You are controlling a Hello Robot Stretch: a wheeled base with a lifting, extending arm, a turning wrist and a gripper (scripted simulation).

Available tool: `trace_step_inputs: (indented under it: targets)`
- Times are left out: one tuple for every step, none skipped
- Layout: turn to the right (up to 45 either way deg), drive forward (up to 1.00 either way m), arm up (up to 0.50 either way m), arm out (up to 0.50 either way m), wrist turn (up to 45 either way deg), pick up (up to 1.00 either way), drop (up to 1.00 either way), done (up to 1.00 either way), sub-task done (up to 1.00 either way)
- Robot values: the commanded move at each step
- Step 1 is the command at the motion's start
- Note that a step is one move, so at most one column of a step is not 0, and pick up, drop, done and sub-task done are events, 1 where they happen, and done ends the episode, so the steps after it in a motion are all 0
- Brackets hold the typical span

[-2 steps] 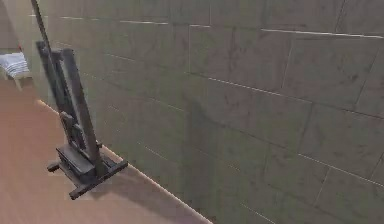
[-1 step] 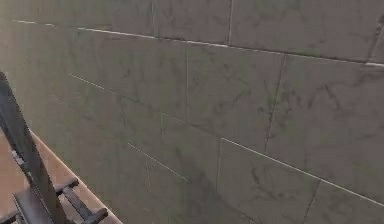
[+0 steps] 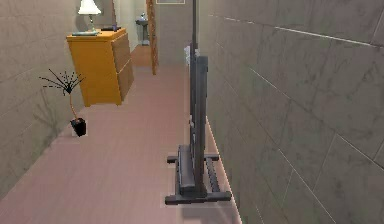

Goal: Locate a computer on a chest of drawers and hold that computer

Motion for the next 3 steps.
trace_step_inputs:
  targets:
    - [-3.0,0.00,0.00,0.00,0.0,0.00,0.00,0.00,0.00]
    - [0.0,0.45,0.00,0.00,0.0,0.00,0.00,0.00,0.00]
    - [-45.0,0.00,0.00,0.00,0.0,0.00,0.00,0.00,0.00]
